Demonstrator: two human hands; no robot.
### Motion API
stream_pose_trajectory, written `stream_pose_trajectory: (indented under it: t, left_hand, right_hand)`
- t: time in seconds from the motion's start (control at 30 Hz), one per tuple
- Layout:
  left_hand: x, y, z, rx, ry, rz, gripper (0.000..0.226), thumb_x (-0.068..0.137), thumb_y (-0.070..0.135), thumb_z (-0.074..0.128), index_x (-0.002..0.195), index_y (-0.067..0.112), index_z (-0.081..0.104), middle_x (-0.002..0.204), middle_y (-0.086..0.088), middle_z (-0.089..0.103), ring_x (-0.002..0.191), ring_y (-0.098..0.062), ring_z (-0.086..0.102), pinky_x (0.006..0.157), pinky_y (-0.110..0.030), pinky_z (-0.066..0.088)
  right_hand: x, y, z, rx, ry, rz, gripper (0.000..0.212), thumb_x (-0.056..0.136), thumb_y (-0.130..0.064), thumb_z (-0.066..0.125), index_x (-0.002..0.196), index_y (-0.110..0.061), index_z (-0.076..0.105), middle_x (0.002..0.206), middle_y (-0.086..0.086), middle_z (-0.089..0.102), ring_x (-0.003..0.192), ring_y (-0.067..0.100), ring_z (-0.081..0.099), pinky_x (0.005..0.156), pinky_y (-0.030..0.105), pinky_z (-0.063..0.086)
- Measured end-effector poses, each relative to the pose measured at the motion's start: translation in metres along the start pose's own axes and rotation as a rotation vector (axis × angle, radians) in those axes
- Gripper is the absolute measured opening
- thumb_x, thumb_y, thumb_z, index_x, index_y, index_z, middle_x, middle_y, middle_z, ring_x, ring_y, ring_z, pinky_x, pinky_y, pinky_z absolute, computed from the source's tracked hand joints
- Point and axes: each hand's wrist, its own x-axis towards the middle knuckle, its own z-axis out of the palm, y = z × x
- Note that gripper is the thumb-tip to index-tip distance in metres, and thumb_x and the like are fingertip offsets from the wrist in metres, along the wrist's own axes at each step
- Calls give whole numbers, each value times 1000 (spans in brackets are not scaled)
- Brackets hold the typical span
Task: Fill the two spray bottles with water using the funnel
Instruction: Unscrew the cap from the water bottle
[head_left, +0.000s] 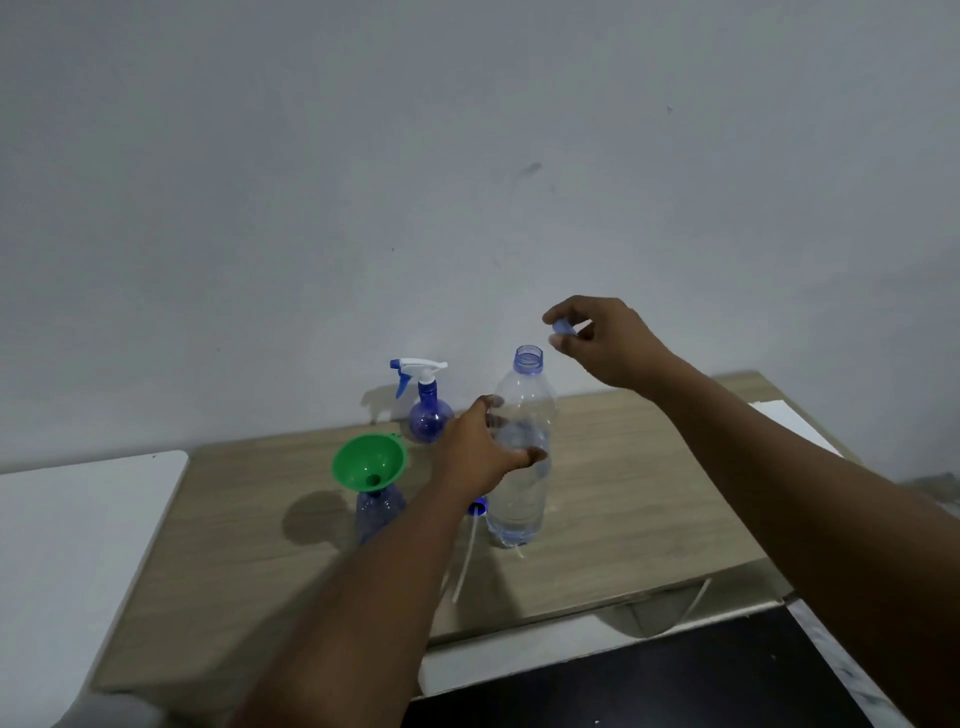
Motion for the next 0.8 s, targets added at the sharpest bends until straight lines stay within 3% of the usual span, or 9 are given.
stream_pose_trajectory:
  t: [0.1, 0.23, 0.33, 0.63, 0.8]
  left_hand:
    - [1, -1, 2, -8, 29, 14, 93, 49, 59, 90, 128, 28, 53, 110, 10, 67, 98, -7, 66, 89, -36, 58]
    - [2, -1, 7, -1, 54, 8, 90, 50, 54, 92, 127, 29, 53, 112, 9, 68, 100, -8, 66, 90, -37, 58]
    - [3, -2, 10, -35, 82, 1, 90, 47, 55, 92, 125, 30, 53, 111, 9, 68, 99, -8, 68, 89, -37, 59]
    - [1, 3, 13, -30, 121, -14, 86, 54, 45, 95, 128, 30, 53, 113, 8, 68, 99, -4, 67, 89, -31, 59]
    - [-1, 9, 13, -19, 122, -26, 85, 57, 43, 96, 129, 28, 53, 115, 9, 66, 101, -5, 66, 90, -29, 58]
  right_hand:
    - [-8, 41, 20, 2, 21, 161, 22, 88, -20, 71, 109, -18, 72, 99, 1, 66, 90, 18, 62, 79, 25, 44]
    - [-32, 106, 68, -108, -158, 358, 33, 83, -19, 76, 113, -11, 67, 100, 7, 66, 91, 21, 61, 78, 23, 41]
    - [-54, 146, 104, -159, -274, 463, 32, 80, -18, 76, 110, -12, 66, 107, 12, 70, 100, 29, 64, 82, 29, 47]
    - [-88, 201, 161, -262, -489, 446, 20, 87, -15, 57, 105, -11, 62, 116, 18, 54, 105, 39, 56, 89, 37, 47]
    - [-81, 197, 158, -244, -527, 462, 36, 85, -19, 68, 118, -12, 57, 119, 15, 48, 104, 37, 58, 91, 37, 47]
